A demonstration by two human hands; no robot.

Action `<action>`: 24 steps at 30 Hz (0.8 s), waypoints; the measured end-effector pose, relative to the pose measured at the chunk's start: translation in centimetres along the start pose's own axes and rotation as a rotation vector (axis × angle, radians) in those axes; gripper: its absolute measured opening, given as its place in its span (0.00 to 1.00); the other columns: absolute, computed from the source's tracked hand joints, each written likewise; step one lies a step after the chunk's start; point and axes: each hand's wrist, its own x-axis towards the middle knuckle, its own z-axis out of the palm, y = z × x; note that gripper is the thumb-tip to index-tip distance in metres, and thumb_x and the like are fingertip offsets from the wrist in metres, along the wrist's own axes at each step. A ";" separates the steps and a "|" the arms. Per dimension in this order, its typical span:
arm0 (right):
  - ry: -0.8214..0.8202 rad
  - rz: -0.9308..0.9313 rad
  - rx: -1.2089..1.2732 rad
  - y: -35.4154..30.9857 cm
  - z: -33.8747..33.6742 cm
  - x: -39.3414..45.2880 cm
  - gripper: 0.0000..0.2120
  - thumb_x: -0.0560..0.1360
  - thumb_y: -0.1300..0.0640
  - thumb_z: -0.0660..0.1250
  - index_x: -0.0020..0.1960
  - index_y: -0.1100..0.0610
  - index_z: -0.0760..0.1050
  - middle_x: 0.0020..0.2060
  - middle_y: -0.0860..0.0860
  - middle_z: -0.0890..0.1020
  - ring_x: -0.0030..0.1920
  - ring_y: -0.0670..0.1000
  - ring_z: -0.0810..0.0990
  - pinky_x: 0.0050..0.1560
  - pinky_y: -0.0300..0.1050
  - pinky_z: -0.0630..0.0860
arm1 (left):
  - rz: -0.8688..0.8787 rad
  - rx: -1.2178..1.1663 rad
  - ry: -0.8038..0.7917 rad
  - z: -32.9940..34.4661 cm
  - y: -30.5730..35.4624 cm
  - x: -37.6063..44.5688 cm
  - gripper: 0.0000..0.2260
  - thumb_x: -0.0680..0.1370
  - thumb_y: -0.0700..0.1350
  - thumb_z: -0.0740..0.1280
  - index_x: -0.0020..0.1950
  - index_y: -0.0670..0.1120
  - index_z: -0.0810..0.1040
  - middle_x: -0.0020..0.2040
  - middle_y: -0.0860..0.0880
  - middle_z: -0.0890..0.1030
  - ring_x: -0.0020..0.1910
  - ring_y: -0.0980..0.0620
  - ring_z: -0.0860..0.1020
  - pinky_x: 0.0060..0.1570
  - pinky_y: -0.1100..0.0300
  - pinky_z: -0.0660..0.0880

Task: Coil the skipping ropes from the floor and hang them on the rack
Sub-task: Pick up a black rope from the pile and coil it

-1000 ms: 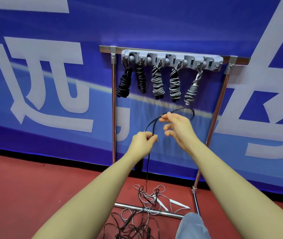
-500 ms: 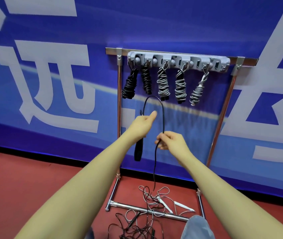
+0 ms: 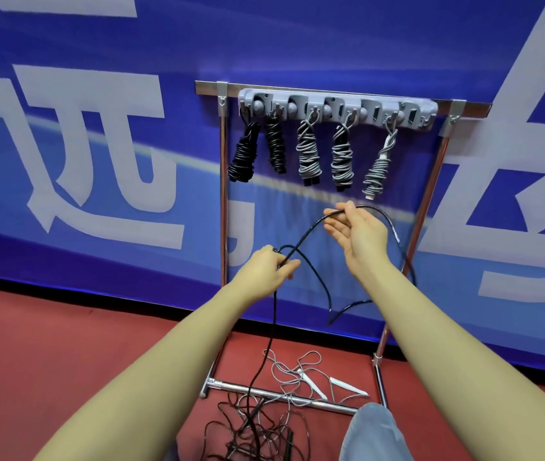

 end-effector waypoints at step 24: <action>-0.081 0.180 -0.167 4.4 -1.0 -1.1 0.10 0.81 0.56 0.60 0.46 0.58 0.76 0.41 0.55 0.84 0.40 0.51 0.82 0.40 0.43 0.81 | -0.157 -0.134 -0.125 1.4 -1.1 -0.1 0.12 0.78 0.43 0.62 0.58 0.41 0.77 0.41 0.46 0.71 0.34 0.51 0.71 0.33 0.69 0.66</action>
